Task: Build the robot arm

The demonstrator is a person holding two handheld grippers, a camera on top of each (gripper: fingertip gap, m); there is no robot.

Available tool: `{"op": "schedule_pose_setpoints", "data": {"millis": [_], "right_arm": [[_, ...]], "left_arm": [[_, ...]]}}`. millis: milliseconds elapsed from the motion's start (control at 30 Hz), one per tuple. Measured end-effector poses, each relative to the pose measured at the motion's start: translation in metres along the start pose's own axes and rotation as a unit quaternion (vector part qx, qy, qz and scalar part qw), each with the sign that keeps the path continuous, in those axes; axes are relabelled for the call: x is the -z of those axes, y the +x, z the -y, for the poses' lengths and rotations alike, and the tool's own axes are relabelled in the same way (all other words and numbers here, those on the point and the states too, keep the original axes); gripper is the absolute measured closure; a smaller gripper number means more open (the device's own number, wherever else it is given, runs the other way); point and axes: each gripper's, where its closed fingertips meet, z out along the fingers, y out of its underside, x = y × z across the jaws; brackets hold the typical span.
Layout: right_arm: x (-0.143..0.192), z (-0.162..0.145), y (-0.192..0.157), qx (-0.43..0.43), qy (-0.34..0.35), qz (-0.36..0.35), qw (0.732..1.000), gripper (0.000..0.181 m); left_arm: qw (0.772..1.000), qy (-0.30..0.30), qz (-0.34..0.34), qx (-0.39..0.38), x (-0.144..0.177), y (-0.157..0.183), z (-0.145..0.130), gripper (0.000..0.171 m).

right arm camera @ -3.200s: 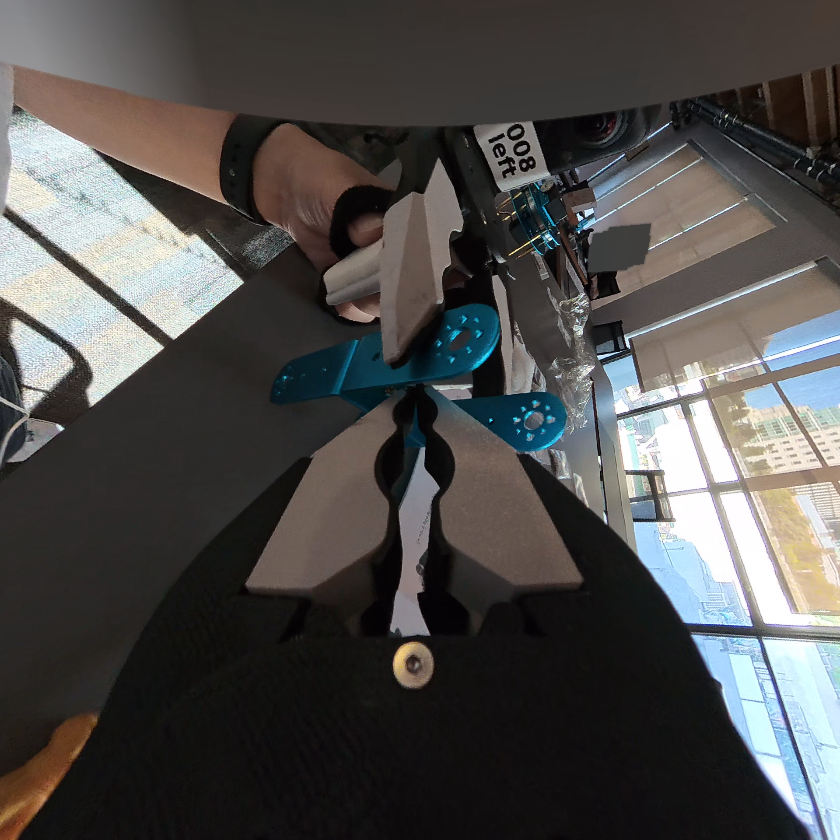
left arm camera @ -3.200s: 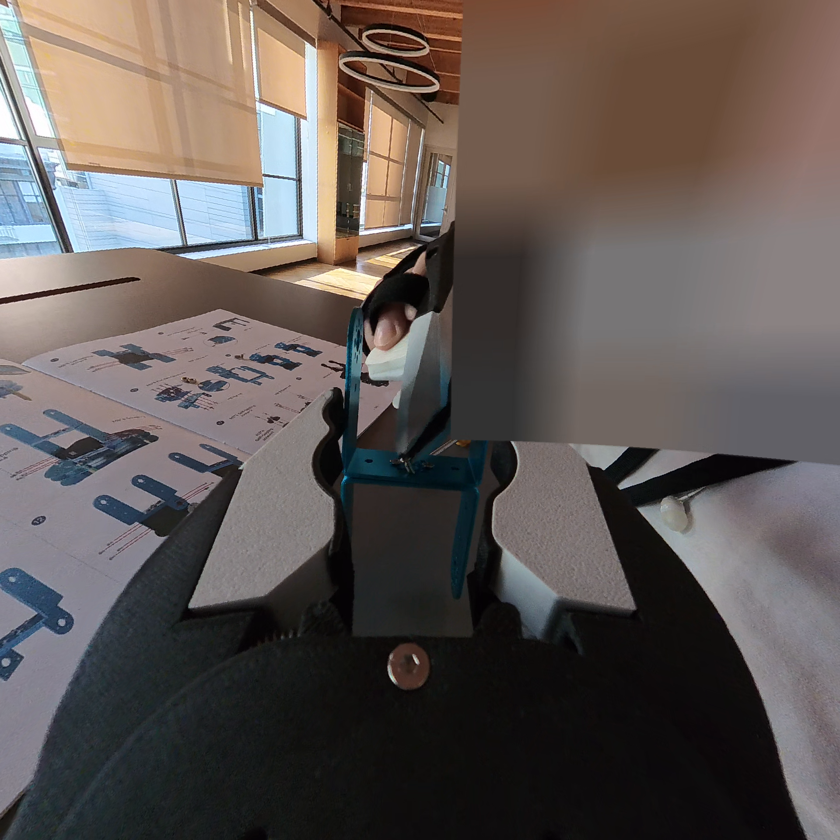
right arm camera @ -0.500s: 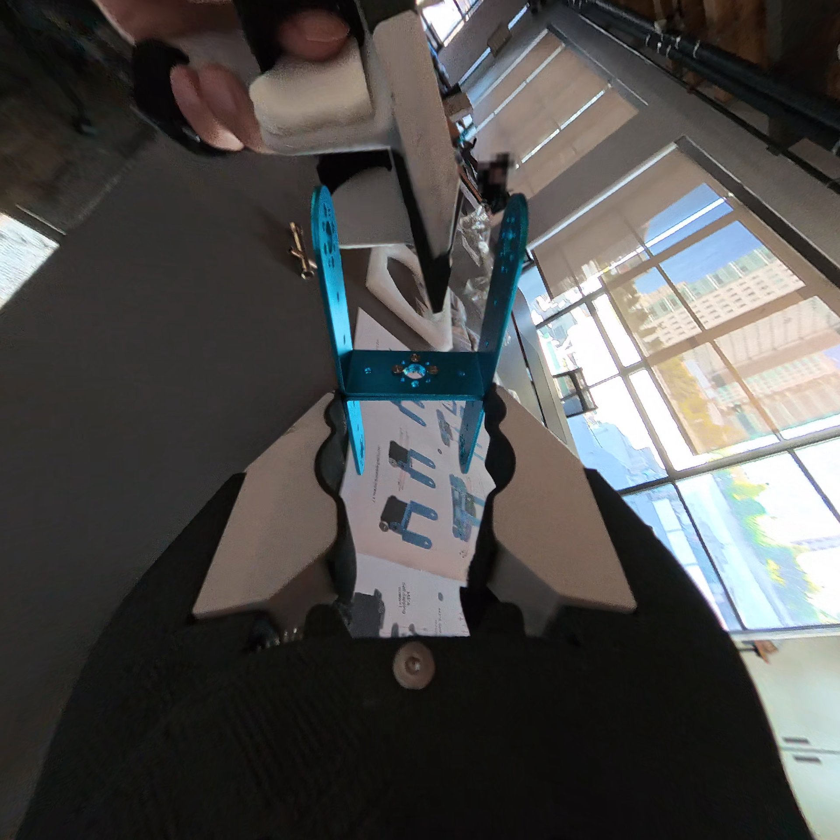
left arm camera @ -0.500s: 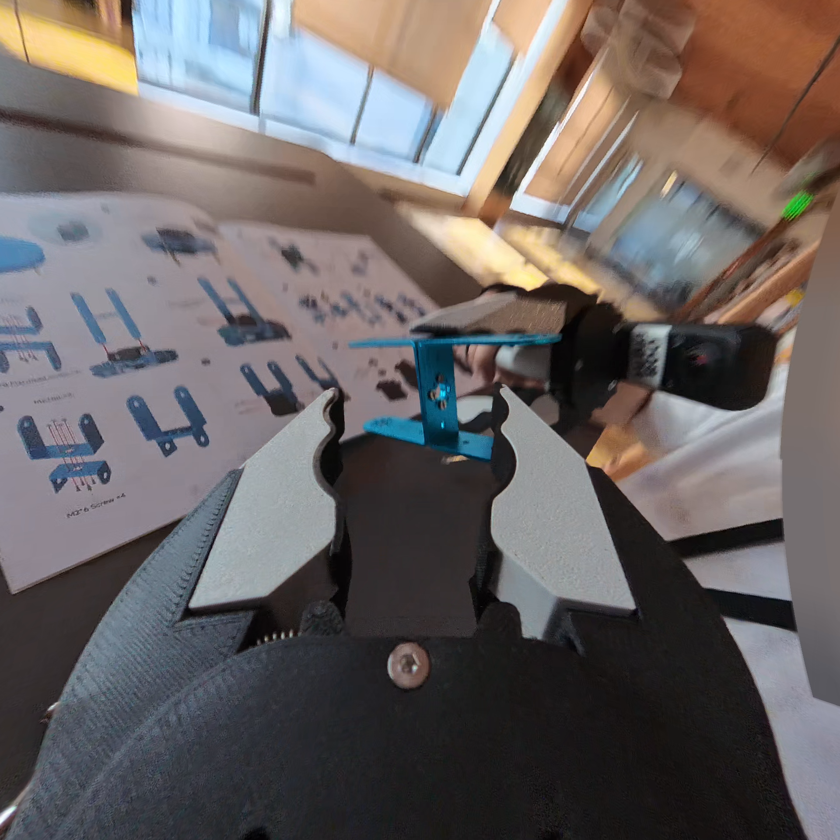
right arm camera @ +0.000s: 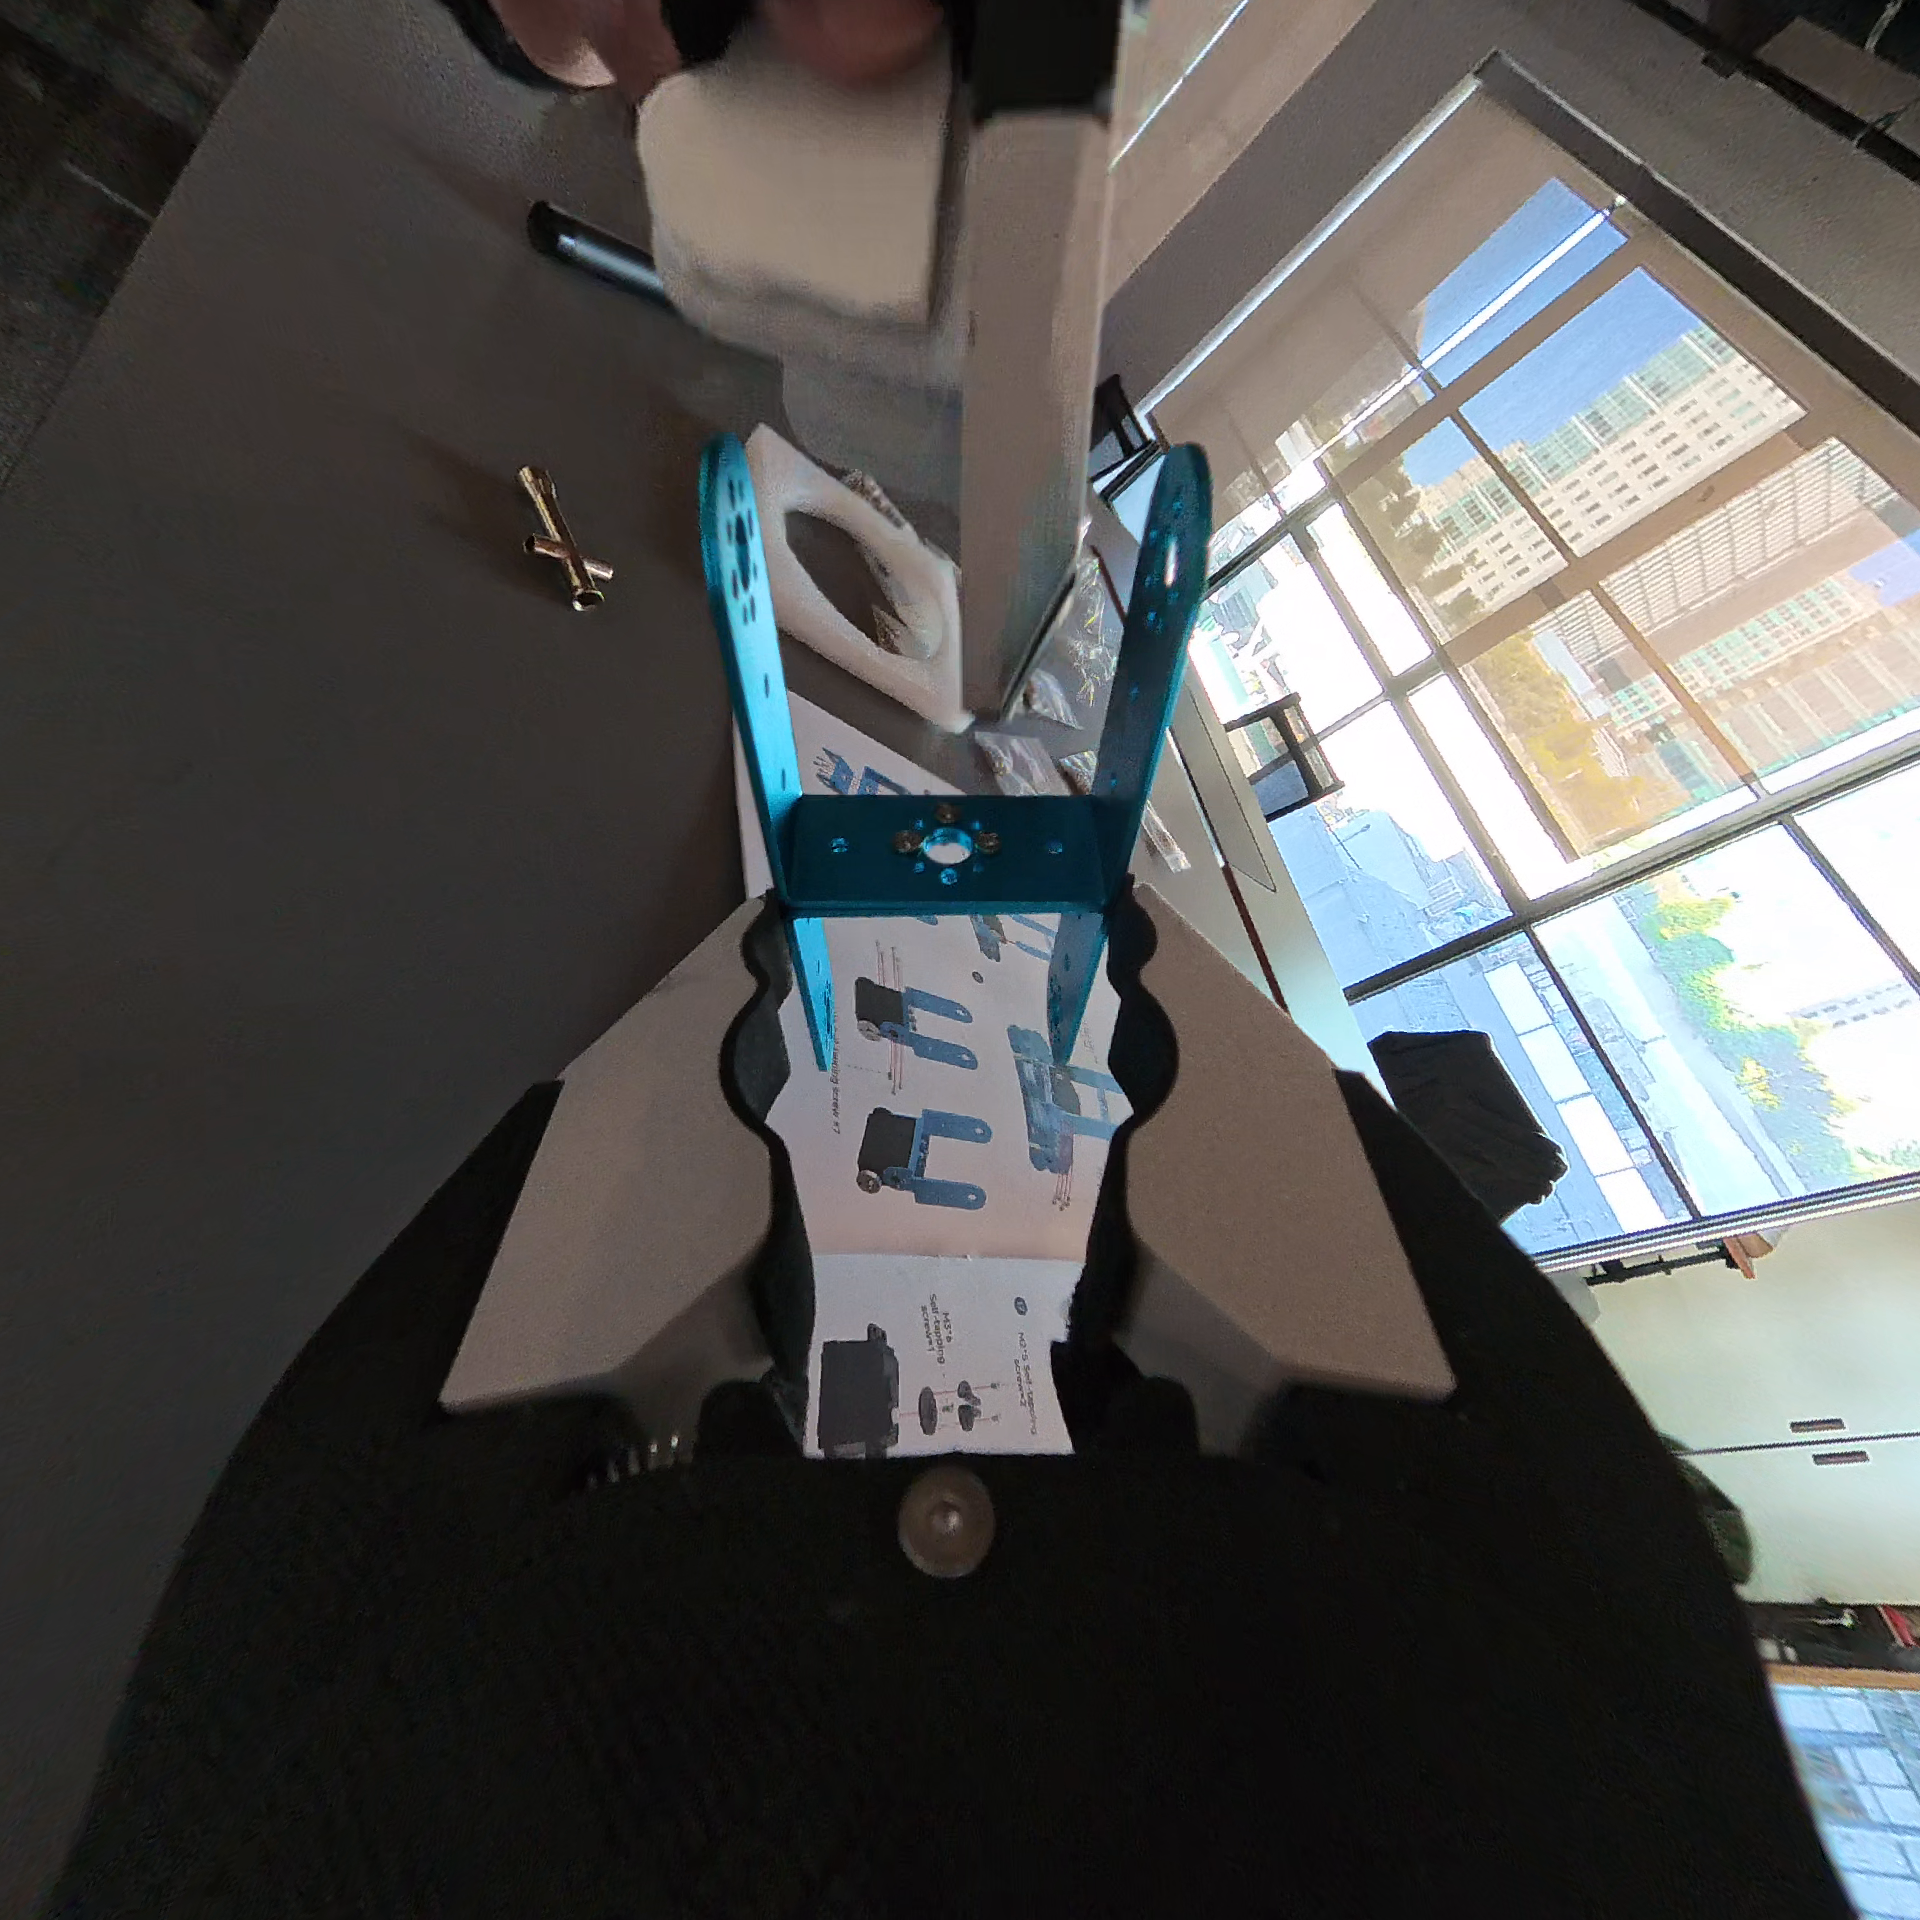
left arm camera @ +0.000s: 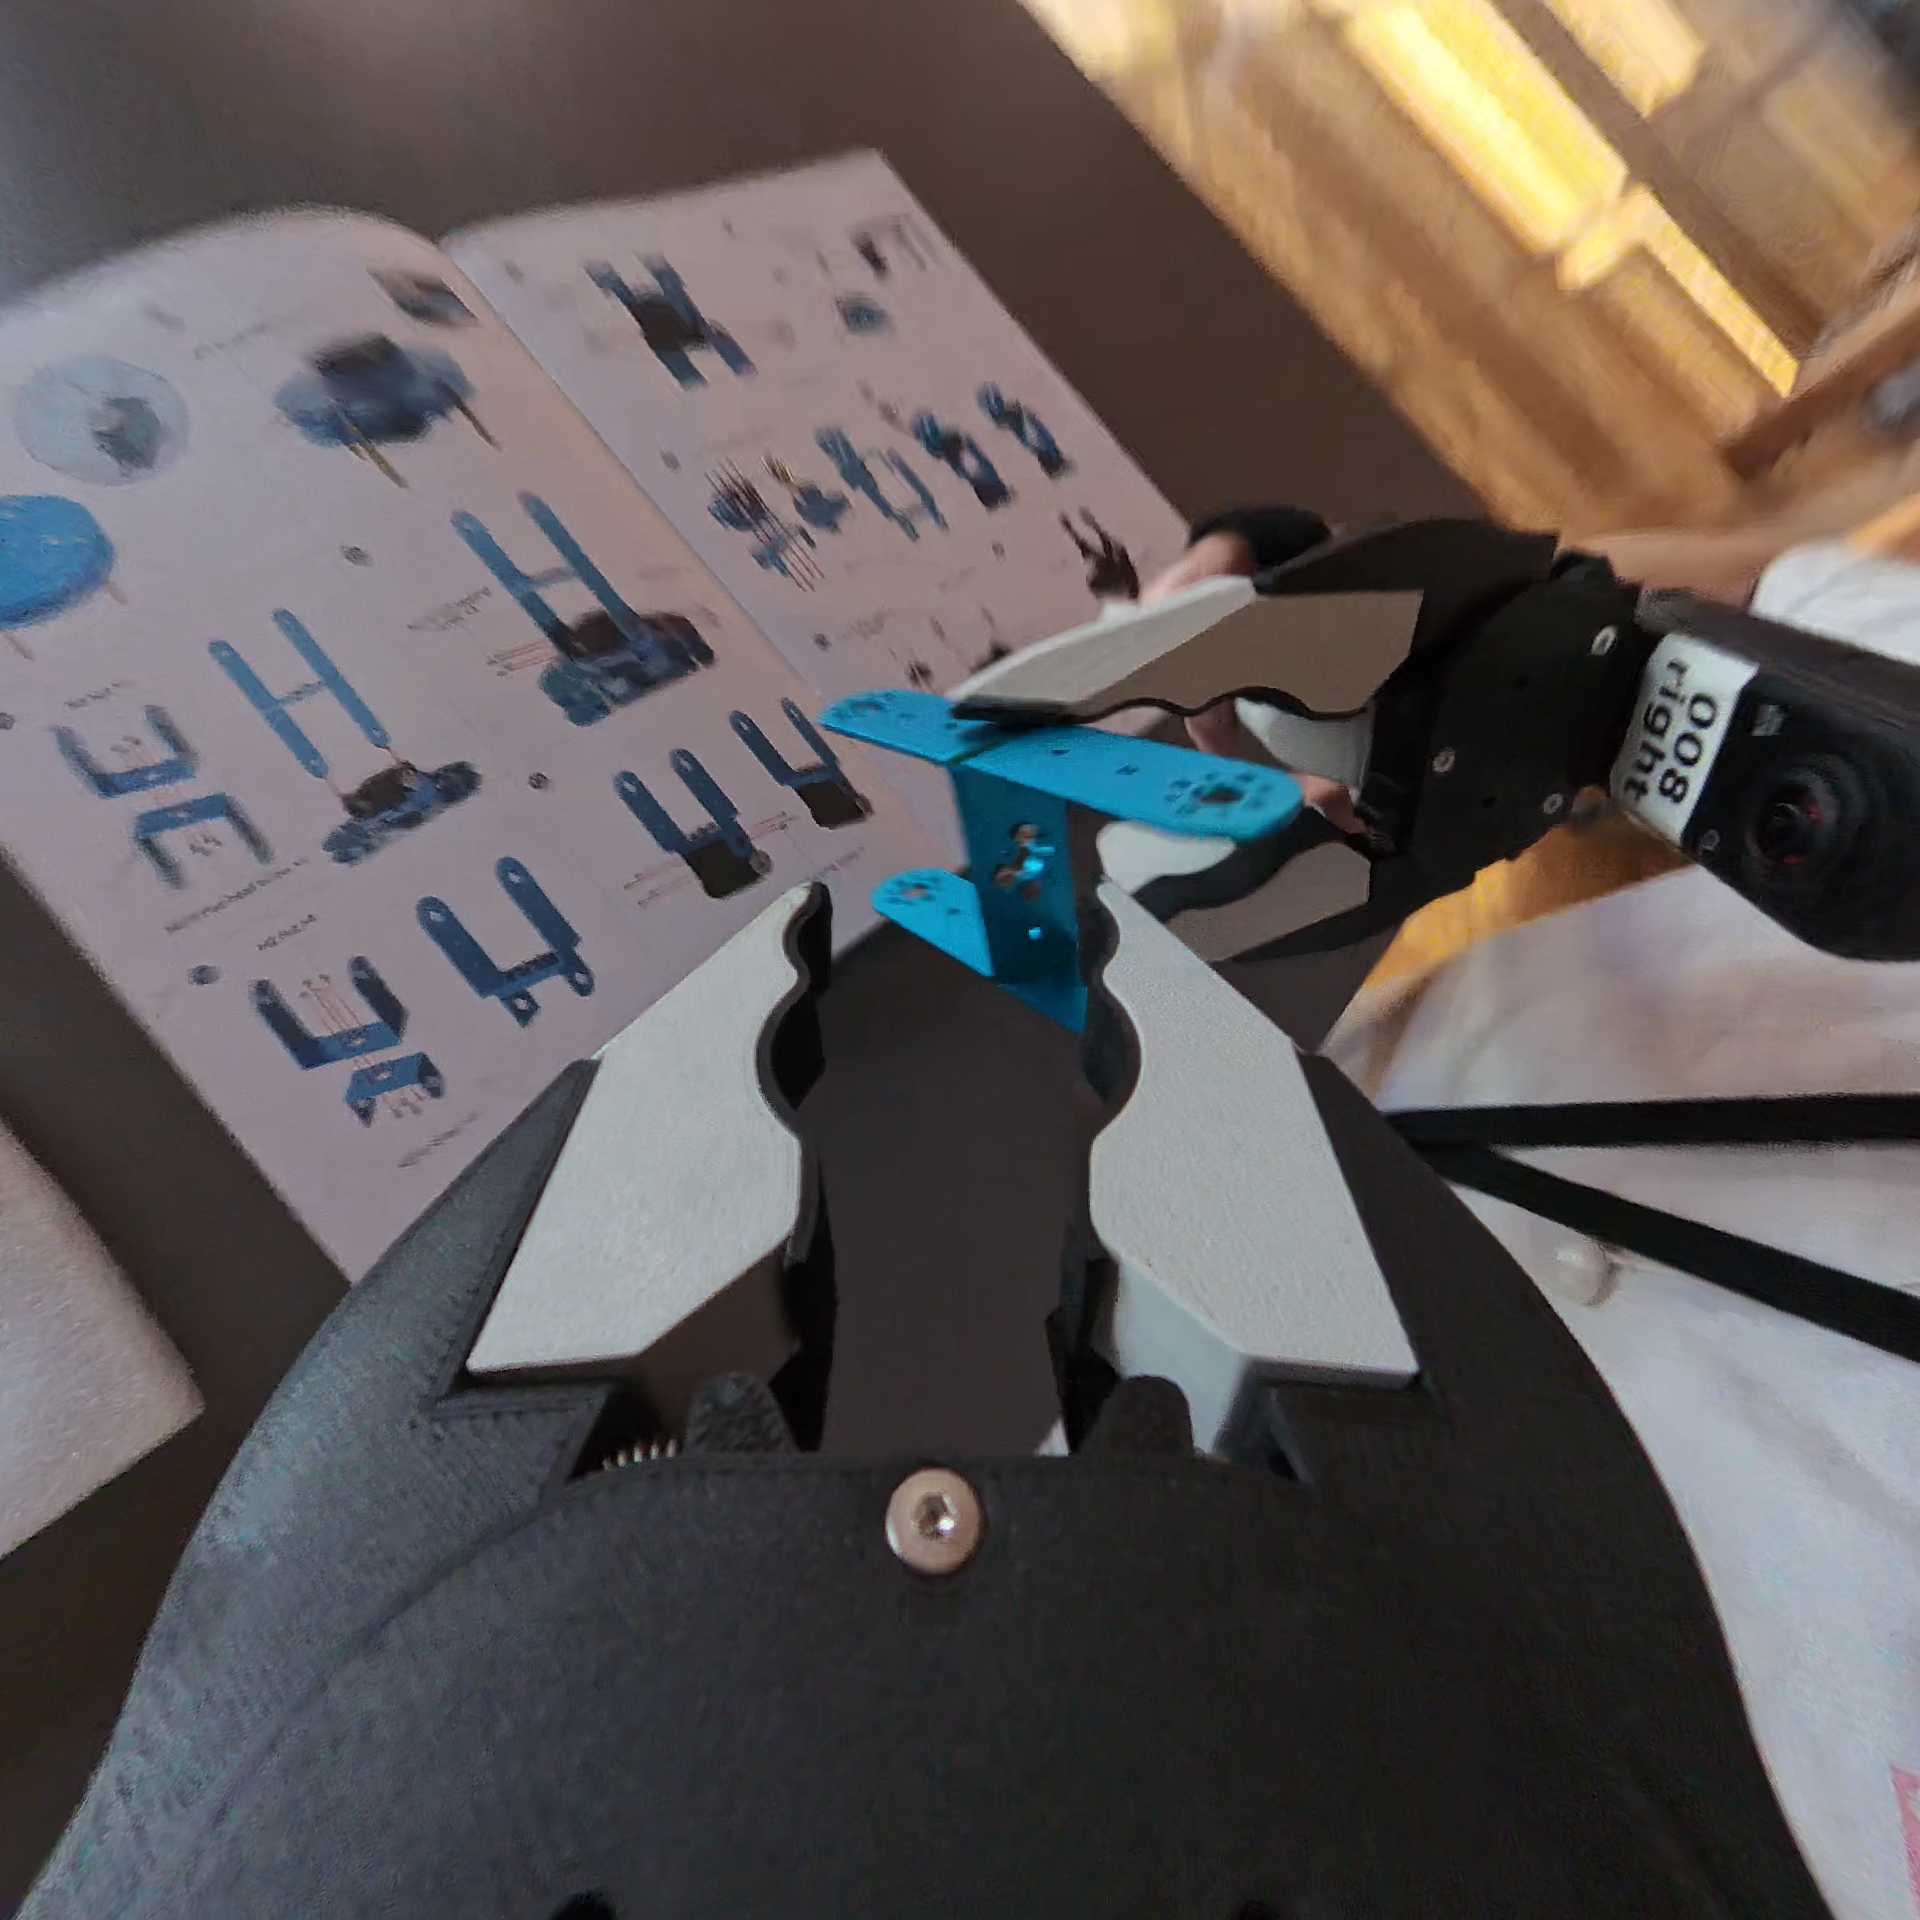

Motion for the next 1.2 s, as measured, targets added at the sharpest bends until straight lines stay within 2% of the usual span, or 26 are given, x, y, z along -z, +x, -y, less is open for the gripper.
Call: {"op": "schedule_pose_setpoints", "data": {"millis": [67, 167, 233, 300, 400, 433, 467, 633, 833, 1033, 1100, 1200], "right_arm": [[0.003, -0.002, 0.006, -0.024, 0.005, -0.005, 1.0, 0.12], [0.005, -0.004, 0.019, -0.064, 0.01, -0.02, 0.998, 0.12], [0.002, -0.005, 0.026, -0.091, 0.007, -0.027, 0.995, 0.12], [-0.001, -0.004, 0.027, -0.121, 0.006, -0.025, 0.992, 0.12], [-0.006, 0.002, 0.019, -0.14, 0.005, -0.019, 0.99, 0.12], [-0.006, 0.002, 0.017, -0.144, 0.001, -0.024, 0.989, 0.12], [-0.006, 0.002, 0.018, -0.149, 0.0, -0.029, 0.988, 0.12], [-0.005, -0.001, -0.006, -0.192, -0.017, 0.003, 0.981, 0.12], [0.002, -0.002, -0.035, -0.178, -0.051, 0.033, 0.982, 0.12], [0.006, -0.011, -0.052, -0.199, -0.073, 0.064, 0.975, 0.121], [0.009, -0.011, -0.055, -0.205, -0.069, 0.087, 0.972, 0.125], [0.014, -0.011, -0.055, -0.188, -0.049, 0.14, 0.971, 0.12]], "left_arm": [[0.995, 0.101, 0.007, 0.018, 0.023, -0.014, 0.008, 0.118], [0.961, 0.268, -0.043, 0.053, 0.046, -0.009, 0.004, 0.096], [0.941, 0.33, -0.059, 0.057, 0.04, 0.004, -0.004, 0.087], [0.933, 0.358, -0.033, 0.031, 0.022, 0.015, -0.003, 0.089], [0.931, 0.36, 0.061, -0.008, -0.001, 0.01, 0.002, 0.115], [0.928, 0.365, 0.069, -0.015, -0.002, 0.01, 0.004, 0.123], [0.927, 0.37, 0.058, -0.021, -0.001, 0.013, 0.004, 0.141], [0.945, 0.326, 0.021, -0.022, -0.003, 0.013, -0.016, 0.146], [0.96, 0.273, -0.01, -0.056, -0.004, 0.02, -0.043, 0.148], [0.971, 0.215, -0.025, -0.1, -0.005, 0.018, -0.049, 0.148], [0.972, 0.203, -0.053, -0.107, -0.002, 0.02, -0.05, 0.148], [0.97, 0.185, -0.075, -0.139, 0.001, 0.023, -0.052, 0.148]]}}
